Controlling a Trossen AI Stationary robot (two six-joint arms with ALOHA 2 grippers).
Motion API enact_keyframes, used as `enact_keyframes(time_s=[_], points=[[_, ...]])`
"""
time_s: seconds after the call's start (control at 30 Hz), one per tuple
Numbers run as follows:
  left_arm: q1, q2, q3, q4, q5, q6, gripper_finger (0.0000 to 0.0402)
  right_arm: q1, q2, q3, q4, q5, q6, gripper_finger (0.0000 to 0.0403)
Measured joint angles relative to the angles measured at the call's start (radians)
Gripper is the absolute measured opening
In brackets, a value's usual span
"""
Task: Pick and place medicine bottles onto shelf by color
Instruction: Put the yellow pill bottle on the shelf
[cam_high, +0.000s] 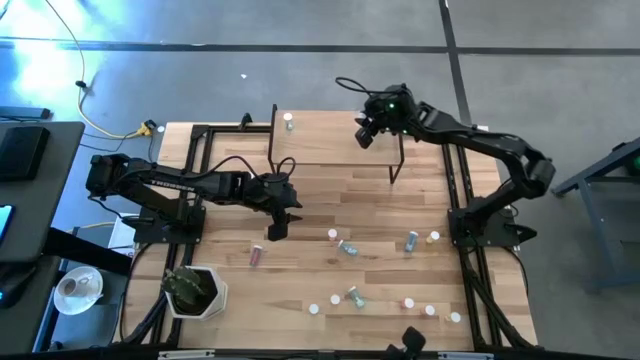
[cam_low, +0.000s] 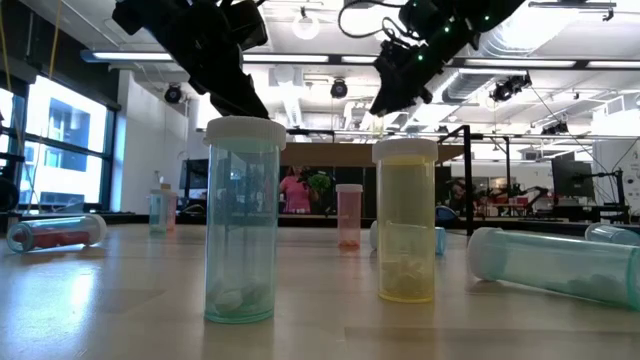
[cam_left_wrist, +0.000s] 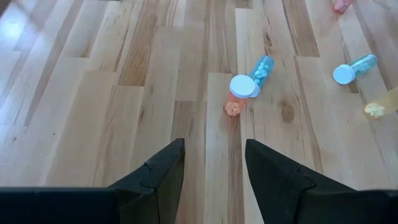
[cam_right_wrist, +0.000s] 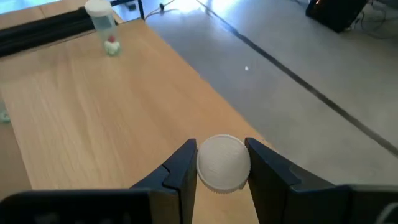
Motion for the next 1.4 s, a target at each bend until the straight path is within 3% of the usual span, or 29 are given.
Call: enact_keyframes(time_s=[0.5, 1.03, 1.4], points=[[0.000, 0.000, 0.000, 0.000, 0.000, -0.008, 0.0158, -0.001, 0.084, 0.000, 0.031, -0.030, 0.005, 0.0103], [0.000, 0.000, 0.000, 0.000, 0.000, -0.008, 0.0158, -0.001, 0.091, 0.002, 0.036, -0.038, 0.005, 0.0104], [0.000, 0.000, 0.000, 0.000, 0.000, -0.008, 0.0158, -0.001, 0.096, 0.007, 0.047, -0.038, -0.011, 0.0160]])
